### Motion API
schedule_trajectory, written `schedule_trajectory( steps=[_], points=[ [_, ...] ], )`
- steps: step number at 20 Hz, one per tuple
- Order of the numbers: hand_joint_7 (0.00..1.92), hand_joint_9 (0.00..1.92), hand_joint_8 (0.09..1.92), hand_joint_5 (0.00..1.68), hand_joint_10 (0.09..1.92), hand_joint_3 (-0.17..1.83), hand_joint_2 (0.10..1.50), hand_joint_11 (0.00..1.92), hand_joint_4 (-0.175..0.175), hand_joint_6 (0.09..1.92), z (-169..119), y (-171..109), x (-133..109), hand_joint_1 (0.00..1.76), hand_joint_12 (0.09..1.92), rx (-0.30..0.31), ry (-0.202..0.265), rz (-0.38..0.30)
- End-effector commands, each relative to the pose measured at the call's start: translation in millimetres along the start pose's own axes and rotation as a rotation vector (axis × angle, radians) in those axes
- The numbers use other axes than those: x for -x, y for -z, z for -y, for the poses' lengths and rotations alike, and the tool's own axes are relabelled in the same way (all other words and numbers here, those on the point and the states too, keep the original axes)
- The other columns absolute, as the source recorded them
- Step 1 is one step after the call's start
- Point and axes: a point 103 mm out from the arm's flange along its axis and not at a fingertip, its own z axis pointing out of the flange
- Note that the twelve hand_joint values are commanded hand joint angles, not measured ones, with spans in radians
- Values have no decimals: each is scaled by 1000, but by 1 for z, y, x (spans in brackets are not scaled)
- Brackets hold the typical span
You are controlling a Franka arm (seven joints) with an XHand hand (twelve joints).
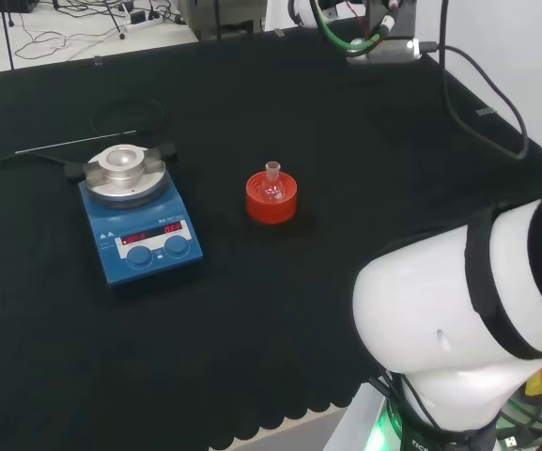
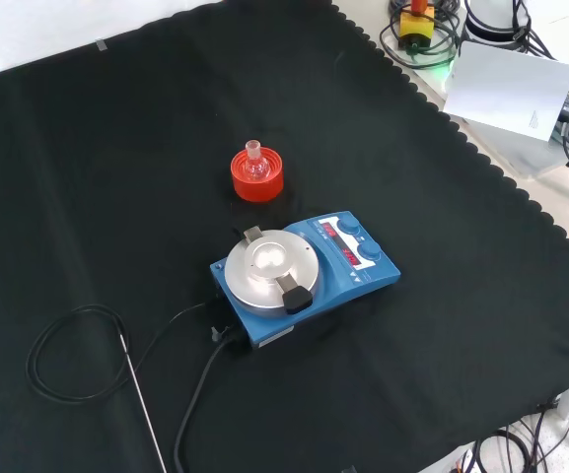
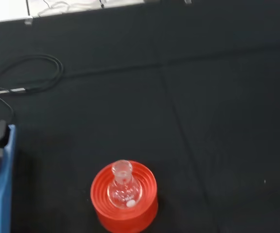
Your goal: Pick up the round-bottom flask.
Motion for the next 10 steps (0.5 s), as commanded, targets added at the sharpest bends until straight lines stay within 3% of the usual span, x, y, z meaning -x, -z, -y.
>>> schedule_trajectory(
  steps=[1, 7, 10],
  points=[
    [118, 216, 624, 365, 696, 290, 1244, 28, -7, 297, -70, -55, 20, 262, 1406, -51, -36, -34],
    [126, 223, 628, 376, 698, 281, 1237, 30, -11, 303, -105, -99, 23, 301, 1405, -69, -31, -70],
    [153, 261, 641, 432, 710, 248, 1158, 52, -25, 323, -111, -121, 28, 471, 1405, -76, -38, -114]
  ],
)
